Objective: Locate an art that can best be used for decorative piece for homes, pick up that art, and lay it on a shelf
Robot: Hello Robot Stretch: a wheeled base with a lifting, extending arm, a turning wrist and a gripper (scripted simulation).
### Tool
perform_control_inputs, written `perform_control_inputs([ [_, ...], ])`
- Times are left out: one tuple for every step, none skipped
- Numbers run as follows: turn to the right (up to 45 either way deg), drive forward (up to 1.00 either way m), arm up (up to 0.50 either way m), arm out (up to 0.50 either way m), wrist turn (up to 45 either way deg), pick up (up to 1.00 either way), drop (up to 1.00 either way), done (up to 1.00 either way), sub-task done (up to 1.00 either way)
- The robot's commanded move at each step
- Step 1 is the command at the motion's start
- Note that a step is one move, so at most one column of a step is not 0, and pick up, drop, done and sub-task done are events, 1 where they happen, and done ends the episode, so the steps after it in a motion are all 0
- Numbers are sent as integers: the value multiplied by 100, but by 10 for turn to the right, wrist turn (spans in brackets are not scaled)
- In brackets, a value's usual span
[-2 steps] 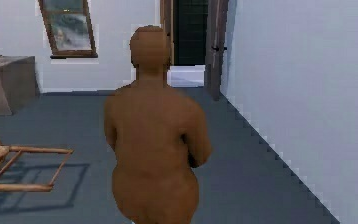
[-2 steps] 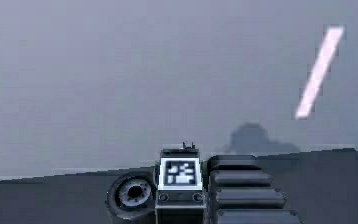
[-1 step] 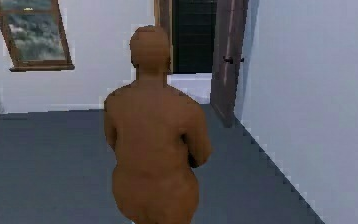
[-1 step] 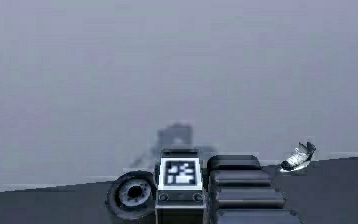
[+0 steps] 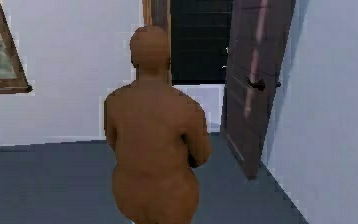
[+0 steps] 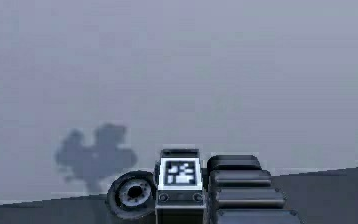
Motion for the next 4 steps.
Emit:
perform_control_inputs([
  [0, 100, 0, 0, 0, 0, 0, 0, 0],
  [0, 100, 0, 0, 0, 0, 0, 0, 0],
  [-330, 0, 0, 0, 0, 0, 0, 0, 0],
  [0, 5, 0, 0, 0, 0, 0, 0, 0],
])
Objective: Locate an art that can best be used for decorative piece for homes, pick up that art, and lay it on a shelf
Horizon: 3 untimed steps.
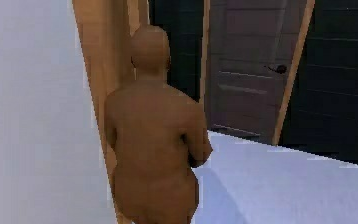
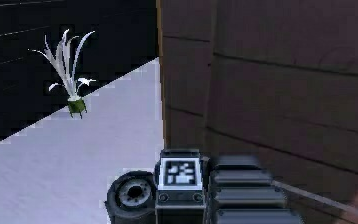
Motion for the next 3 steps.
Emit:
perform_control_inputs([
  [450, 0, 0, 0, 0, 0, 0, 0, 0],
  [0, 50, 0, 0, 0, 0, 0, 0, 0],
  [-150, 0, 0, 0, 0, 0, 0, 0, 0],
])
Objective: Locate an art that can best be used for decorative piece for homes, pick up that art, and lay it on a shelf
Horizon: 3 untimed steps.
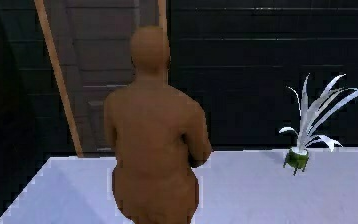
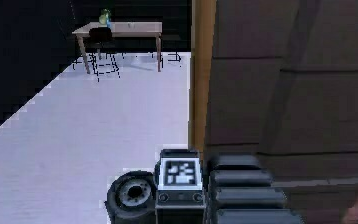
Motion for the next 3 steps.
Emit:
perform_control_inputs([
  [-30, 0, 0, 0, 0, 0, 0, 0, 0],
  [0, 35, 0, 0, 0, 0, 0, 0, 0],
  [450, 0, 0, 0, 0, 0, 0, 0, 0],
])
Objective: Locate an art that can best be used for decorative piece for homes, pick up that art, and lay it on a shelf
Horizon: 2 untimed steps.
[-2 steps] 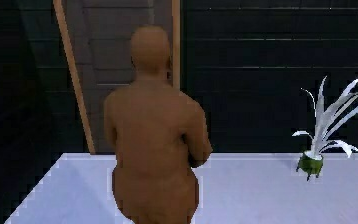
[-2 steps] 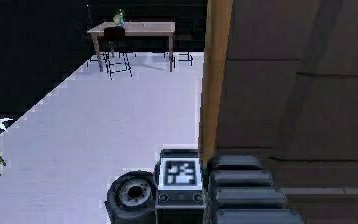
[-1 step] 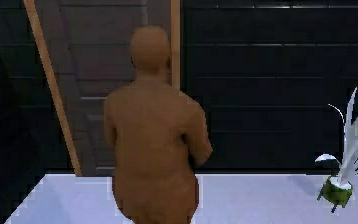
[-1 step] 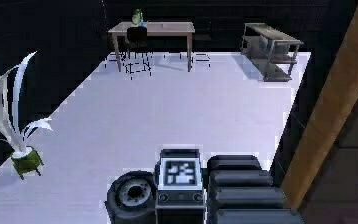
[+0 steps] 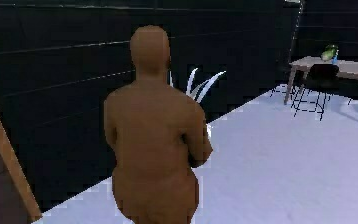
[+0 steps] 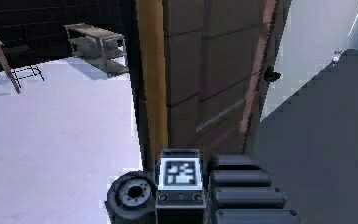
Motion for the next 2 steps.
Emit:
perform_control_inputs([
  [420, 0, 0, 0, 0, 0, 0, 0, 0],
  [30, 0, 0, 0, 0, 0, 0, 0, 0],
])
